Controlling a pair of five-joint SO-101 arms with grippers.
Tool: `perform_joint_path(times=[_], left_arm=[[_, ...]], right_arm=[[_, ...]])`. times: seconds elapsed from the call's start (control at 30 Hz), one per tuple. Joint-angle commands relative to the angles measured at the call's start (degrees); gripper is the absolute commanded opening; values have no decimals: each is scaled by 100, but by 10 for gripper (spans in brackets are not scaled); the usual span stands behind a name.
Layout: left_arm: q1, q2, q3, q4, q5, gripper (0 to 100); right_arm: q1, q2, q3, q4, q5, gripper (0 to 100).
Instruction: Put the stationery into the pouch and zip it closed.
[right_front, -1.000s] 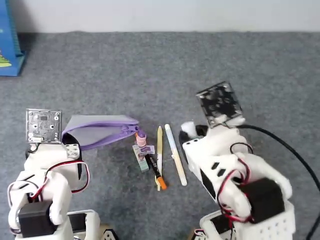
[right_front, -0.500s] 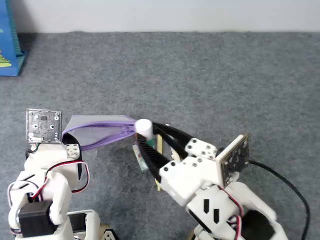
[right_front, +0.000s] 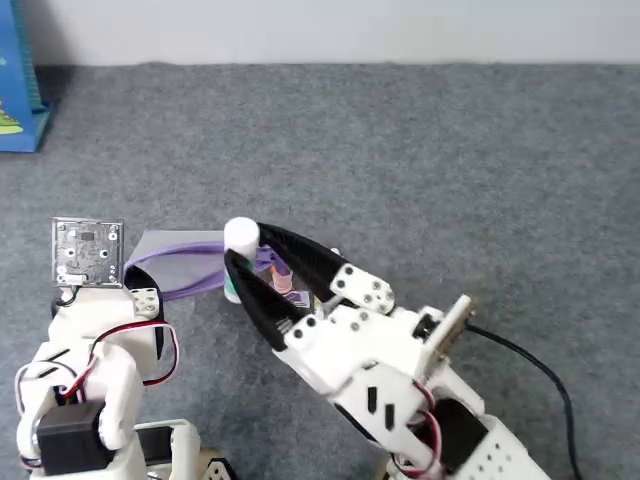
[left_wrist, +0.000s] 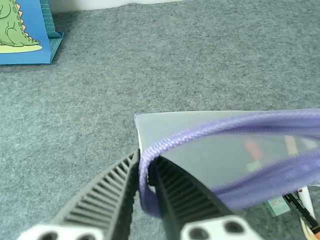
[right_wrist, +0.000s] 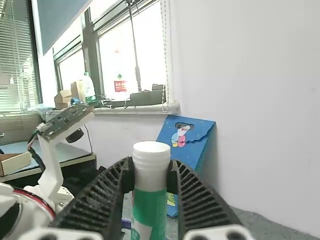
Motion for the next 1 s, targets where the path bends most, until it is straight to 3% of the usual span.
perform_joint_path(times=[0.0,0.6,0.9,0.97], left_arm=[[-18,-44,-40,0,35,12],[-44,-44,-31,0,35,12],[-53,-44,-31,9,35,12],[-53,-44,-31,9,35,12]], right_arm=[[-40,602,-70,-673,-18,8],[-40,2818,-44,-2475,-26,8],[-22,3037,220,-2985,9,8],[-40,3037,396,-2958,299,10]])
